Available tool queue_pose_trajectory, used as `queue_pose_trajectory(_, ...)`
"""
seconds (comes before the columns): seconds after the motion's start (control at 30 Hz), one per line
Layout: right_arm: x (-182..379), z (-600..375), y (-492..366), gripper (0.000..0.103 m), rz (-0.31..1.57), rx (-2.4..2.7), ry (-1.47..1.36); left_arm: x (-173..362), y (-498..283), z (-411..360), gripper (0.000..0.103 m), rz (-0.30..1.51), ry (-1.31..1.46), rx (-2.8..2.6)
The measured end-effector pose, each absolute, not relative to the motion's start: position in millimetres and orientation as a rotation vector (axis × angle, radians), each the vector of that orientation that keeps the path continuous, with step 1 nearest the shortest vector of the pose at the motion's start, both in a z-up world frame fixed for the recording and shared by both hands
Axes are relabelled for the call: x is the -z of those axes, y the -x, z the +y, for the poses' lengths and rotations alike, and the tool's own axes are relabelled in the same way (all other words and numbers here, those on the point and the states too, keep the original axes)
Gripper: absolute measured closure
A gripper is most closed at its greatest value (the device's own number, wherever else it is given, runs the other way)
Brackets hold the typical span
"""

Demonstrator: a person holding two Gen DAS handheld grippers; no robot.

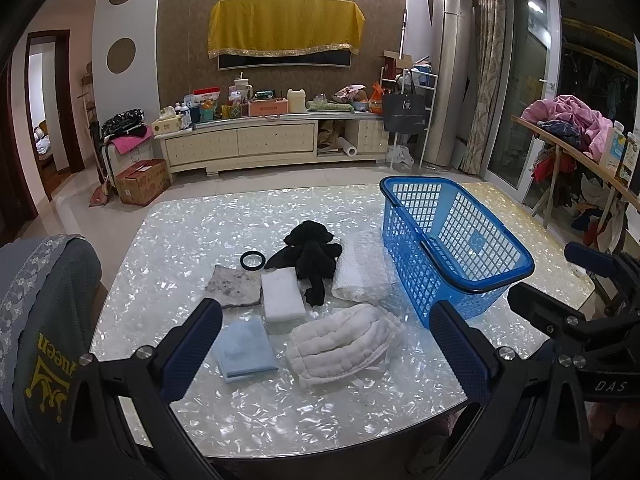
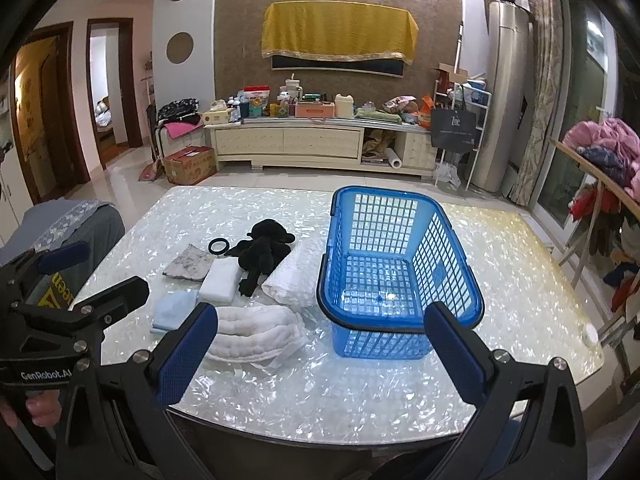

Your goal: Organize soft objects

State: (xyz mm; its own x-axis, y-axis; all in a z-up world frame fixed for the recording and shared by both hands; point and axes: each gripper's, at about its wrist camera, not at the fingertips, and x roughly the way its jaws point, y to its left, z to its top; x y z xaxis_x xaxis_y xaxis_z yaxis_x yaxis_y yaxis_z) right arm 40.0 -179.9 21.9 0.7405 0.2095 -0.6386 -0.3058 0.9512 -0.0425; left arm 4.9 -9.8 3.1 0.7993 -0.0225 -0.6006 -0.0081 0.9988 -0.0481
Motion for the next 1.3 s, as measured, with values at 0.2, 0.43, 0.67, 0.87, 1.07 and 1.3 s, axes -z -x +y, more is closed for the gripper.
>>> queue_pose_trajectory(0.2, -25.6, -166.4, -53.4, 0.0, 0.676, -0.331, 0.211, -5.4, -11.6, 5.0, 0.0, 0.654, 0.055, -0.001)
queue_pose_trajectory(0.43, -16.4, -135.3, -77.9, 0.0, 0.715, -0.421, 0.288, 1.6, -22.1, 43.0, 0.0, 0.733, 0.079, -0.002)
queue_pose_trajectory(0.67, 15.8, -99.0, -102.2, 0.0, 0.843, -0.538, 0.335, 23.4, -37.5, 77.9, 0.0, 0.82, 0.082, -0.044)
queue_pose_trajectory(0.87, 61.4, -71.6, -121.1, 0.0, 0.98, -0.572, 0.369, 55.5, -51.6, 97.7, 0.0, 0.908, 0.086, -0.064)
queue_pose_trajectory(1.07, 98.8, -57.1, -131.9, 0.0, 1.072, -0.57, 0.406, 95.7, -68.2, 117.2, 0.0, 0.998, 0.123, -0.069)
queue_pose_trajectory(1.3, 130.5, -54.6, -150.4, 0.008, 1.153, -0.538, 0.405, 129.8, -89.4, 130.5, 0.0, 1.071, 0.161, -0.053)
